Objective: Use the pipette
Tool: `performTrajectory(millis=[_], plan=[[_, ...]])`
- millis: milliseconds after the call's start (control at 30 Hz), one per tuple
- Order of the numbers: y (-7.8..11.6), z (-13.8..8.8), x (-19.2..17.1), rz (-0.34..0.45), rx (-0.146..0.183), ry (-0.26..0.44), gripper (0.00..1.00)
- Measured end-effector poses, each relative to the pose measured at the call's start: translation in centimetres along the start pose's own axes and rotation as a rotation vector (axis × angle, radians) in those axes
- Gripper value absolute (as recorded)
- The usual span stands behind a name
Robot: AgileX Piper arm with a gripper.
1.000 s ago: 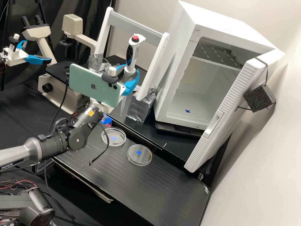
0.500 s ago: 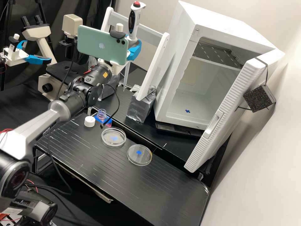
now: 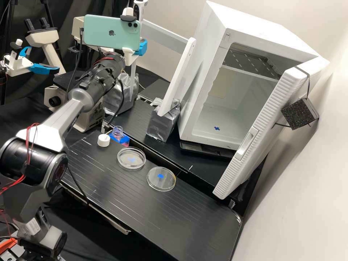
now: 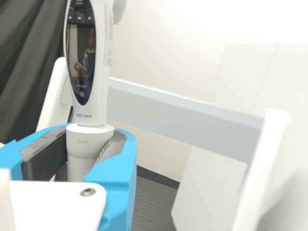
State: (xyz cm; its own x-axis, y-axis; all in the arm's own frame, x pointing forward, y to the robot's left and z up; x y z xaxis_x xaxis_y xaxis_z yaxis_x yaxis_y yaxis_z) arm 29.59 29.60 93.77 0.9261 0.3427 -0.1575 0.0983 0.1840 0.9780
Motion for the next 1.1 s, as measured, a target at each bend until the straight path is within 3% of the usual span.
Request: performTrajectory(millis=[100, 133, 167, 200, 267, 400, 567, 833, 1100], plan=[[0.0, -0.1, 0.8, -0.013, 0.007, 0.002, 0.00], [0.0, 0.0, 1.0, -0.024, -0.017, -0.006, 0.00], [0.0, 0.1, 1.2, -0.034, -0.020, -0.017, 0.00], [-0.1, 0.2, 1.4, -0.043, 0.005, -0.031, 0.00], [0.1, 0.8, 1.8, -0.059, -0.005, -0.074, 0.00], [0.3, 2.2, 2.7, -0.080, 0.059, -0.116, 0.00], [0.2, 3.2, 3.5, -0.106, 0.114, -0.137, 0.00], [0.0, 3.7, 3.7, -0.120, 0.126, -0.150, 0.00], [-0.1, 3.5, 3.7, -0.123, 0.114, -0.153, 0.00]])
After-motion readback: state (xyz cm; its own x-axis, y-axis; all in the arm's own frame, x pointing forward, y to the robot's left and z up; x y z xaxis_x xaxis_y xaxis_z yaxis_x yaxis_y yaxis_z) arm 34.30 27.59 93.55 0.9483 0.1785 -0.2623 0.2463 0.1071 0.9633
